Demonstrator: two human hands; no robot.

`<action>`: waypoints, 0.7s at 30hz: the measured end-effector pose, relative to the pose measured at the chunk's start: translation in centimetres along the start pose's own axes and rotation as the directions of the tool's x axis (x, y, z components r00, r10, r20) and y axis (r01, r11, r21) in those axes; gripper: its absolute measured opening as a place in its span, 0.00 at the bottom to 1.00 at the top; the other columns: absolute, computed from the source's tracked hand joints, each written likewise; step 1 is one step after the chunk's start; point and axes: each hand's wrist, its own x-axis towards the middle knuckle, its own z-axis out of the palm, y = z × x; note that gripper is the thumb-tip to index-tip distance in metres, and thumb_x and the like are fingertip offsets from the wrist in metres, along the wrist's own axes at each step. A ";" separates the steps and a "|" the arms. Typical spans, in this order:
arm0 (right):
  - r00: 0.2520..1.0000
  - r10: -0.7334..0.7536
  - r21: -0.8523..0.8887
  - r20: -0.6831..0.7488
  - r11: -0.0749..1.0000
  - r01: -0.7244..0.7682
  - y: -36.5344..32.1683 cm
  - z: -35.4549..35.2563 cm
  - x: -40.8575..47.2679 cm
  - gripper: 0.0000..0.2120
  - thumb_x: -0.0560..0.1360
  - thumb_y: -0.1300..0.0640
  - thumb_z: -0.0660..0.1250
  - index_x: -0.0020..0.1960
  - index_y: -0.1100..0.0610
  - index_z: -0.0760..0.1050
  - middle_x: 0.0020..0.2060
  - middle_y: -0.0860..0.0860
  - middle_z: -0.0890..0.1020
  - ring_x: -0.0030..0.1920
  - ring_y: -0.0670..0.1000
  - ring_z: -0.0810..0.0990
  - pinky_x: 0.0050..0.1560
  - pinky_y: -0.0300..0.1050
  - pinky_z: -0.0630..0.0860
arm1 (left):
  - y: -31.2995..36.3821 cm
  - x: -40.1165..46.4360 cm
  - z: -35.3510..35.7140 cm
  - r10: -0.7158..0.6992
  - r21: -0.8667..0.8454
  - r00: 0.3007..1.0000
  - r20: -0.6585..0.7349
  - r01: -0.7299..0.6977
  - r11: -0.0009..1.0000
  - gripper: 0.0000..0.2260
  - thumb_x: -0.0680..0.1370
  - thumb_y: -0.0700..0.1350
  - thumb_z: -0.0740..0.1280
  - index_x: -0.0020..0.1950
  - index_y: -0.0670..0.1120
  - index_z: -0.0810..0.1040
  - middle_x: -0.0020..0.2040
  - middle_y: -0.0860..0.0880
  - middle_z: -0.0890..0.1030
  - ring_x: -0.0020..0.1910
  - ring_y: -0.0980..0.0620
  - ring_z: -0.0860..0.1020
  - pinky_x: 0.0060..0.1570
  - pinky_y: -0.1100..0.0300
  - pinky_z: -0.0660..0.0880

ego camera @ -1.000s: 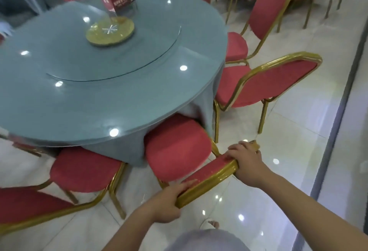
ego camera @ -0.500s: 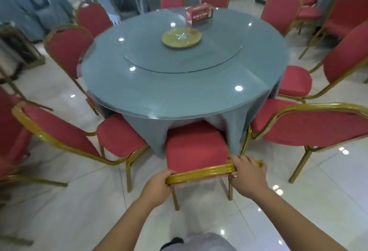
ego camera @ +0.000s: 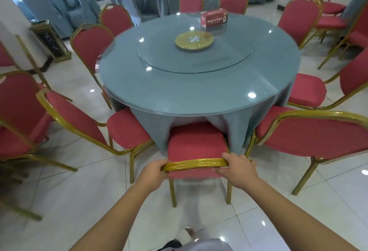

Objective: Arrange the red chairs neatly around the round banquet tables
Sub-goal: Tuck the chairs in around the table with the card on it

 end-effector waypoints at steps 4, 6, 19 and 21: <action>1.000 0.004 0.007 -0.023 1.000 -0.004 0.0 0.2 0.2 0.19 0.72 0.31 0.63 0.42 0.46 0.65 0.44 0.44 0.73 0.53 0.52 0.73 0.60 0.59 0.68 | -0.1 0.0 -0.1 0.004 -0.028 1.000 -0.007 -0.004 1.000 0.11 0.76 0.37 0.68 0.47 0.55 0.80 0.38 0.57 0.79 0.39 0.62 0.77 0.38 0.67 0.68; 1.000 0.000 0.009 -0.027 1.000 0.001 0.1 0.4 0.3 0.19 0.72 0.31 0.63 0.42 0.46 0.66 0.44 0.44 0.74 0.52 0.52 0.73 0.60 0.58 0.68 | -0.3 0.1 0.1 0.004 -0.042 1.000 -0.014 -0.005 0.999 0.12 0.76 0.37 0.68 0.48 0.56 0.80 0.39 0.57 0.80 0.40 0.62 0.77 0.38 0.69 0.69; 0.997 0.055 -0.055 -0.054 0.997 -0.058 -0.6 1.1 0.9 0.08 0.74 0.43 0.65 0.45 0.46 0.70 0.43 0.43 0.74 0.52 0.51 0.73 0.60 0.58 0.67 | -1.8 1.1 0.5 -0.012 0.096 1.000 -0.015 0.014 0.995 0.12 0.75 0.39 0.66 0.49 0.57 0.79 0.43 0.55 0.80 0.45 0.53 0.78 0.43 0.57 0.76; 0.994 0.094 -0.058 -0.062 0.994 -0.098 -0.8 1.1 1.2 0.02 0.74 0.52 0.65 0.43 0.48 0.72 0.41 0.43 0.75 0.51 0.52 0.74 0.59 0.58 0.68 | -1.7 1.7 0.4 -0.066 0.197 0.998 -0.002 0.065 0.978 0.12 0.75 0.39 0.63 0.48 0.57 0.79 0.42 0.54 0.80 0.43 0.51 0.78 0.44 0.53 0.79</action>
